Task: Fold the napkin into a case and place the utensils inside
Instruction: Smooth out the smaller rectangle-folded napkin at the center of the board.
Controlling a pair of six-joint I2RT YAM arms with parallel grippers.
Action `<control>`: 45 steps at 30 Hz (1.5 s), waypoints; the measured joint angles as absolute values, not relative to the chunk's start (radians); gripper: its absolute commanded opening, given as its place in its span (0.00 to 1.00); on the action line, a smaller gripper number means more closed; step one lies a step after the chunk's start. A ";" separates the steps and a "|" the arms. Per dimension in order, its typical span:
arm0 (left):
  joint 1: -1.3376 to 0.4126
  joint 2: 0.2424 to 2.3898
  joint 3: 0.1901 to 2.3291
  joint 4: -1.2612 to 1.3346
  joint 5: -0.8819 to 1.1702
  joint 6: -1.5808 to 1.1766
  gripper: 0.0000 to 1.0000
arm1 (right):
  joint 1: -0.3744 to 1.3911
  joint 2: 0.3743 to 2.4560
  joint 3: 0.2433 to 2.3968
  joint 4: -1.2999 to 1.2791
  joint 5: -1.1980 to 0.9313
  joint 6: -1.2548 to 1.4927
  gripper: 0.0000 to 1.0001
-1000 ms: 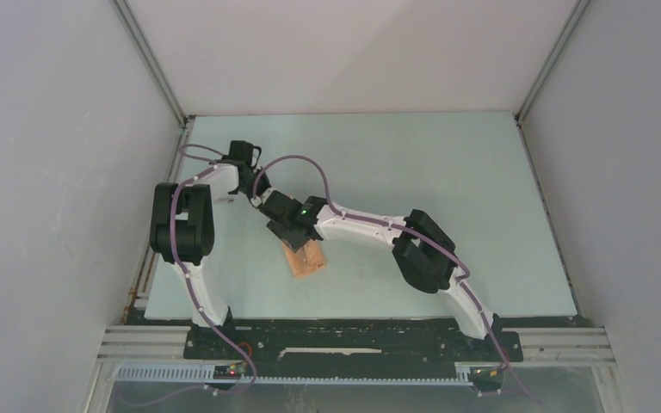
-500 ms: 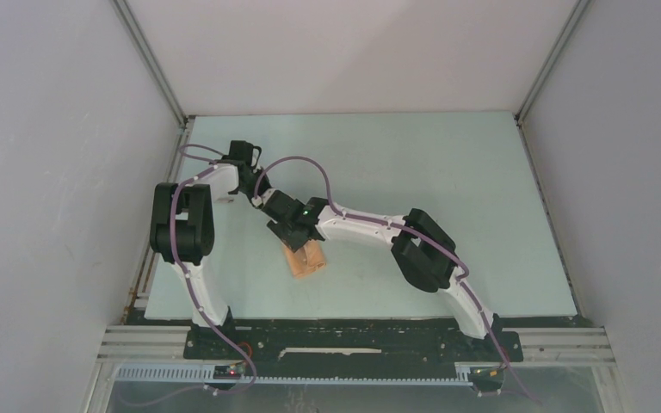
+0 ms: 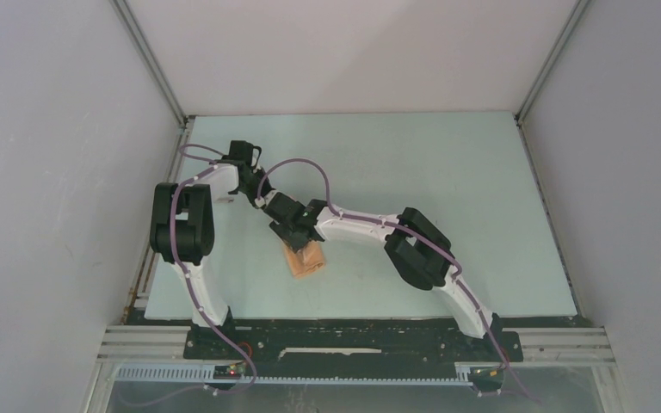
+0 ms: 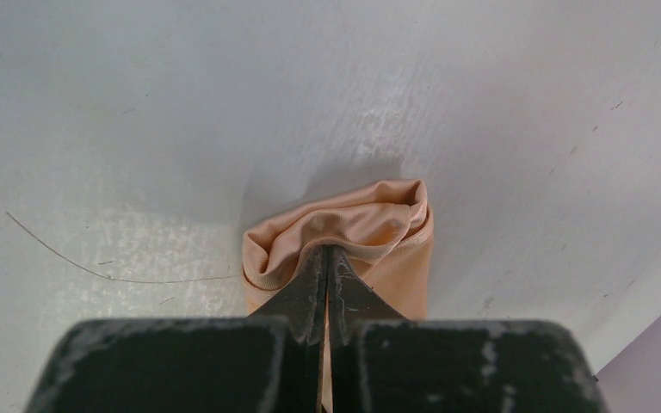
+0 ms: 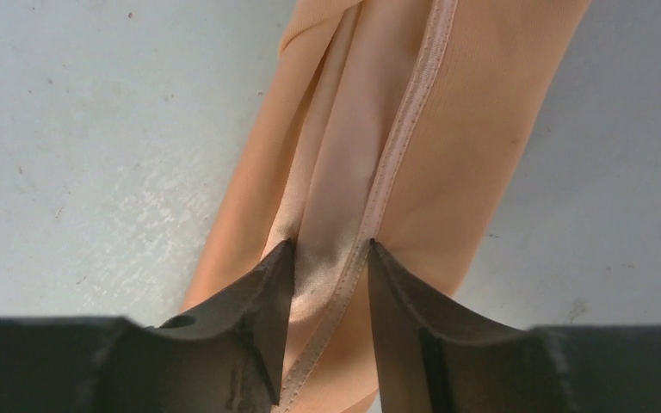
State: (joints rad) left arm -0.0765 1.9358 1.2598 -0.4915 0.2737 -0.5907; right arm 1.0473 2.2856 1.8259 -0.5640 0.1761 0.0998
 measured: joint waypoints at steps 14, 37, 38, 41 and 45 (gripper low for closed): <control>-0.080 1.910 1.256 -0.518 0.261 -0.567 0.40 | 1.029 2.286 1.818 -0.531 0.143 0.115 0.00; -0.092 1.457 0.578 -0.216 0.390 -0.833 0.17 | 0.998 2.269 1.791 -0.505 0.042 0.173 0.00; -0.101 1.463 0.570 -0.186 0.403 -0.849 0.12 | 0.996 2.267 1.786 -0.500 0.035 0.180 0.00; -0.116 1.472 0.548 -0.124 0.420 -0.882 0.08 | 0.989 2.260 1.773 -0.489 0.006 0.202 0.00; -0.121 1.472 0.535 -0.090 0.430 -0.894 0.06 | 0.980 2.242 1.752 -0.477 -0.029 0.236 0.00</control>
State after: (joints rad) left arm -0.1207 1.4719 0.5346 -0.0898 0.4297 -0.8940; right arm 0.9798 2.2417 1.7515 -0.4774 -0.0288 0.2359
